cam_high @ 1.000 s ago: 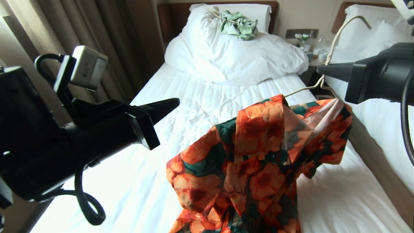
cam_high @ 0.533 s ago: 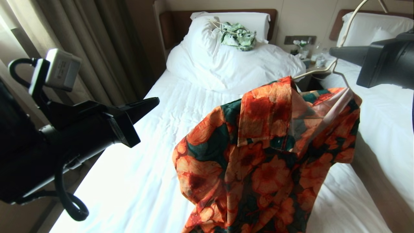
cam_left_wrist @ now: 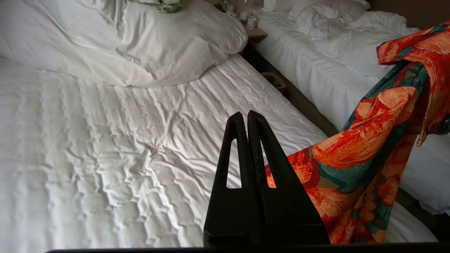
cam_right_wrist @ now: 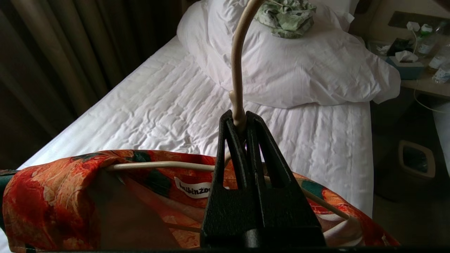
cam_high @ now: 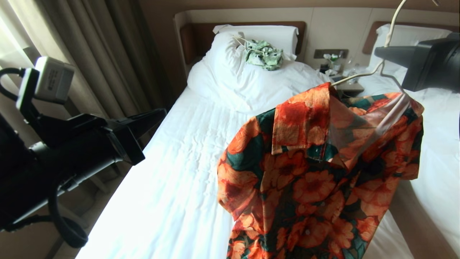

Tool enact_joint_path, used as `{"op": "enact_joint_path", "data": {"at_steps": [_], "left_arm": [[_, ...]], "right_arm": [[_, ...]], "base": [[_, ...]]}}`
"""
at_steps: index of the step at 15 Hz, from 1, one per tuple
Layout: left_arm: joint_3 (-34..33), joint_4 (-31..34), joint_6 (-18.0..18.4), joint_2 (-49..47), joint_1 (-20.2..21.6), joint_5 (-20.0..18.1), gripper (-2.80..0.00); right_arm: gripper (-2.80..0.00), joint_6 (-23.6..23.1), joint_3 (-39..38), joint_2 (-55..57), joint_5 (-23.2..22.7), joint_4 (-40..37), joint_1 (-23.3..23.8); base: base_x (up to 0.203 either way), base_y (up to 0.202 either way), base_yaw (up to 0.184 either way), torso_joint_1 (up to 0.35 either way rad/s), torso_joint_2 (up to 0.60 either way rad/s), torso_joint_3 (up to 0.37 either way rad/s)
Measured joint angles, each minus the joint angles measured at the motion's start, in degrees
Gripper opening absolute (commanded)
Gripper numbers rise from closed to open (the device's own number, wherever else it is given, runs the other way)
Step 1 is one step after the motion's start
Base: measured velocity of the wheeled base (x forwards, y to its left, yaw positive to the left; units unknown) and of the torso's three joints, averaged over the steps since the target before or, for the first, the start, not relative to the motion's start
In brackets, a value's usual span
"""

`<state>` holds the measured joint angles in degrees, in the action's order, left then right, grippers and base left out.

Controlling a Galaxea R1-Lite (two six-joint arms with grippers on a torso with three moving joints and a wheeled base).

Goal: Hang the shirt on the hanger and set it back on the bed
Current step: Take the clothes hanger out of the clothes

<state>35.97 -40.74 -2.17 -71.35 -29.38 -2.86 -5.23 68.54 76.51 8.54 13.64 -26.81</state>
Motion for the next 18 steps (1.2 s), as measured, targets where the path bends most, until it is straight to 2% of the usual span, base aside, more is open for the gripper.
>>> {"op": "enact_joint_path", "data": {"at_steps": [5,13,18], "left_arm": [[-1.8,0.0,-0.1,0.2,0.0,0.0,-2.80],[-1.9,0.0,0.2,0.4,-0.1,0.1,-2.80],[-1.8,0.1,0.2,0.7,-0.1,0.1,-2.80]], "right_arm": [[-2.80,-0.1,0.4,0.4,0.0,0.9,1.9],[-2.80,-0.1,0.4,2.2,-0.1,2.1,2.5],[-2.80,0.7,0.5,2.7,-1.2,2.5,2.8]], "base": [[0.000,0.000,0.000,0.196,-0.49,-0.296],[0.000,0.000,0.000,0.148,-0.34,-0.199],[0.000,0.000,0.000,0.017,-0.04,-0.019]]}}
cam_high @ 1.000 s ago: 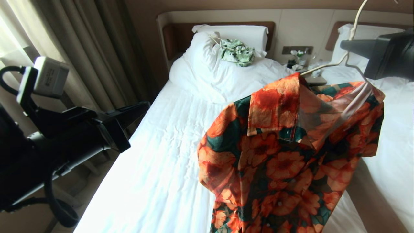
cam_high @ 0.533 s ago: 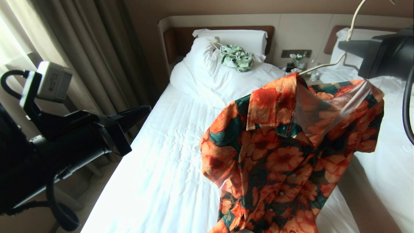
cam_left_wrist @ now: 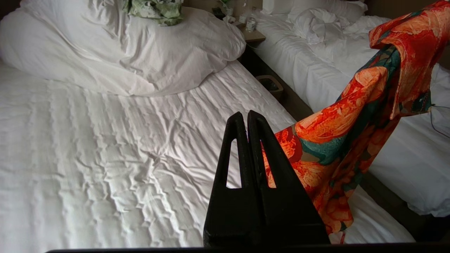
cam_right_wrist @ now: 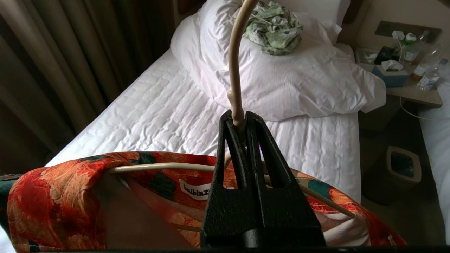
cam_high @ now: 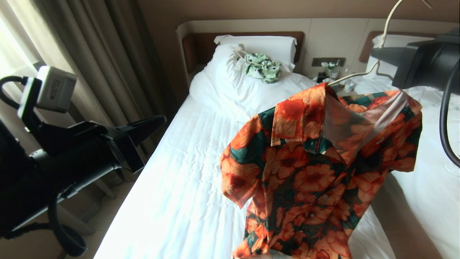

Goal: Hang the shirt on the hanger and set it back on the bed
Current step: Take the clothes hanger out of the clothes

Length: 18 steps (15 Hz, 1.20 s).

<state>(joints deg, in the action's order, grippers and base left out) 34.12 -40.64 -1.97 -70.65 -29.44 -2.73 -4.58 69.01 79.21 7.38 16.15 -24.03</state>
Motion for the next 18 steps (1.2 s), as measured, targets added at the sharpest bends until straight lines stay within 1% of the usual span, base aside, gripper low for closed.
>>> {"op": "enact_joint_path", "data": {"at_steps": [1,3,5,6,7,9,12,13,14,16,18], "left_arm": [[0.0,0.0,0.1,0.1,0.0,0.0,-2.80],[0.8,2.0,0.1,0.6,-0.4,0.1,-2.80],[2.3,7.2,0.1,1.5,-1.7,0.1,-2.80],[2.9,9.7,0.1,1.7,-2.9,0.2,-2.80],[3.9,11.5,0.1,1.6,-4.2,0.7,-2.80],[6.0,12.7,0.1,0.3,-6.5,2.1,-2.80],[9.9,12.7,0.3,-4.2,-10.1,5.1,-2.80],[11.3,12.6,0.4,-6.2,-10.6,5.4,0.00],[12.5,12.3,0.8,-8.0,-10.6,5.4,0.00],[13.5,12.1,2.9,-11.1,-8.8,4.4,0.00],[13.8,11.8,3.5,-13.9,-4.4,0.6,0.00]], "right_arm": [[-2.80,0.4,0.8,0.7,0.1,0.3,0.2],[-2.80,2.9,4.1,3.1,1.7,1.7,0.4],[-2.80,6.1,9.2,6.4,6.3,3.1,0.4],[-2.80,7.3,11.1,7.8,9.0,3.4,0.5],[-2.80,7.8,12.3,9.1,10.6,3.3,0.6],[-2.80,7.8,13.5,10.7,11.0,3.2,0.6],[-2.80,7.7,14.4,12.7,11.0,3.2,0.3],[-2.80,7.7,14.5,13.3,11.0,3.2,0.1],[-2.80,7.7,14.5,13.8,11.0,3.2,-0.1],[-2.80,7.7,14.5,14.2,11.1,3.1,-0.2],[-2.80,7.7,14.5,14.4,11.1,3.0,-0.2]], "base": [[0.000,0.000,0.000,0.000,0.00,0.000],[0.000,0.000,0.000,0.000,0.00,0.000],[0.000,0.000,0.000,0.000,0.00,0.000],[0.000,0.000,0.000,0.000,0.00,0.000],[0.000,0.000,0.000,0.000,0.00,0.000],[0.000,0.000,0.000,0.000,0.00,0.000],[0.000,0.000,0.000,0.000,0.00,0.000],[0.000,0.000,0.000,0.000,0.00,0.000],[0.000,0.000,0.000,0.000,0.00,0.000],[0.000,0.000,0.000,0.000,0.00,0.000],[0.000,0.000,0.000,0.000,0.00,0.000]]}}
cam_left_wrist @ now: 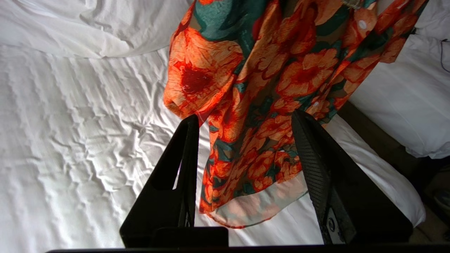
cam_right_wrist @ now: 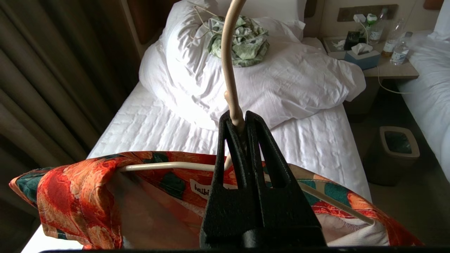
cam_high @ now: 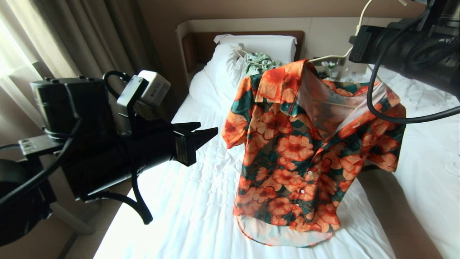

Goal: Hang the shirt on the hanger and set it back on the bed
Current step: Take the clothes hanger out of the clothes

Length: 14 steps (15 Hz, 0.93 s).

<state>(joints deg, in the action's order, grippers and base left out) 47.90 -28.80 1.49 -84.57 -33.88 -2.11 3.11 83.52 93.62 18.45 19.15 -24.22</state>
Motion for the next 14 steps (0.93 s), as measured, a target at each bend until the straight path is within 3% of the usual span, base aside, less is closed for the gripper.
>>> {"op": "enact_joint_path", "data": {"at_steps": [2,5,8,12,14], "left_arm": [[0.0,-2.2,0.6,-3.2,3.8,-4.6,0.00],[0.3,-11.9,3.0,-10.5,5.9,-5.5,0.00],[2.3,-21.1,4.7,-17.4,5.9,-4.9,0.00],[6.2,-21.5,5.8,-23.0,4.0,-3.6,0.00],[8.8,-21.6,5.9,-25.3,2.5,-0.6,0.00]], "right_arm": [[-2.80,0.0,0.0,0.1,-0.1,0.0,0.0],[-2.80,0.0,0.0,0.1,0.0,-0.1,-0.3],[-2.80,0.0,-0.2,0.1,-0.1,-0.2,-0.6],[-2.80,0.0,-0.3,0.0,-0.1,-0.1,-1.0],[-2.80,0.0,-0.4,0.0,-0.1,-0.1,-1.0]], "base": [[0.000,0.000,0.000,0.000,0.00,0.000],[0.000,0.000,0.000,0.000,0.00,0.000],[0.000,0.000,0.000,0.000,0.00,0.000],[0.000,0.000,0.000,0.000,0.00,0.000],[0.000,0.000,0.000,0.000,0.00,0.000]]}}
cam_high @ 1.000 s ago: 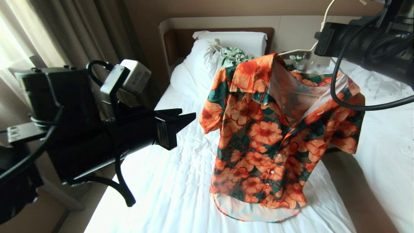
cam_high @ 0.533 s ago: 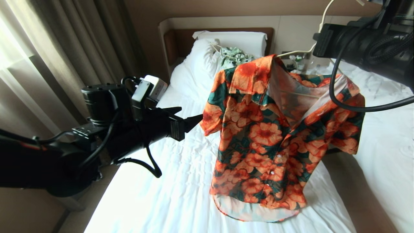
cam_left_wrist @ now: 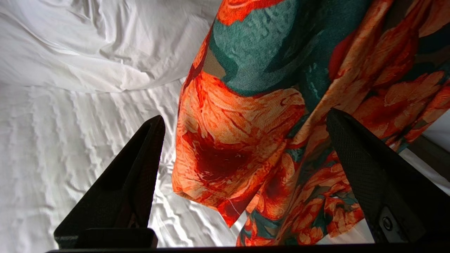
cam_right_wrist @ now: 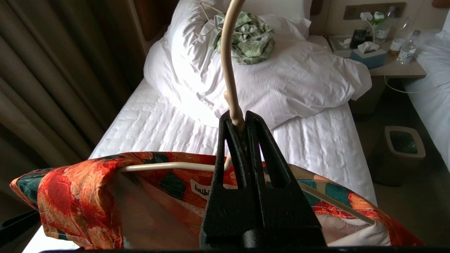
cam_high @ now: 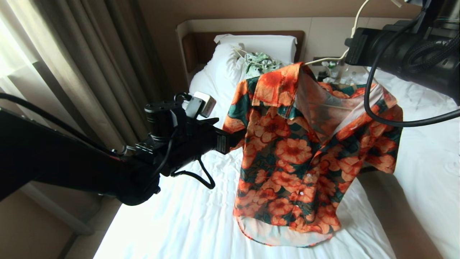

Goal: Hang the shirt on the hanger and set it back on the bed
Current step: Take the clothes hanger out of the clothes

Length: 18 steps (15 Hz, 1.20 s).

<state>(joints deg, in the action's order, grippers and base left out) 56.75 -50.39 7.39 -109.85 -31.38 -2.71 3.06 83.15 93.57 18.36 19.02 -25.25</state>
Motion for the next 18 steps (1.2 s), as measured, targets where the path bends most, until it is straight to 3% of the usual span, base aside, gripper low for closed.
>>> {"op": "enact_joint_path", "data": {"at_steps": [4,5,15,18], "left_arm": [[2.4,0.0,0.5,-2.8,0.2,1.8,0.00],[2.8,0.0,0.5,-3.2,0.2,1.8,-2.80],[3.6,-1.3,0.3,-4.8,0.0,1.8,-2.80],[3.1,-0.6,-1.2,-4.6,0.2,1.9,-2.80]], "right_arm": [[-2.80,0.0,0.0,0.0,0.0,0.0,0.0],[-2.80,0.0,0.0,-0.1,0.0,0.0,0.0],[-2.80,0.0,-0.1,-0.1,0.0,0.0,-0.1],[-2.80,0.0,-0.1,0.0,0.0,0.0,-0.1]], "base": [[0.000,0.000,0.000,0.000,0.00,0.000],[0.000,0.000,0.000,0.000,0.00,0.000],[0.000,0.000,0.000,0.000,0.00,0.000],[0.000,0.000,0.000,0.000,0.00,0.000]]}}
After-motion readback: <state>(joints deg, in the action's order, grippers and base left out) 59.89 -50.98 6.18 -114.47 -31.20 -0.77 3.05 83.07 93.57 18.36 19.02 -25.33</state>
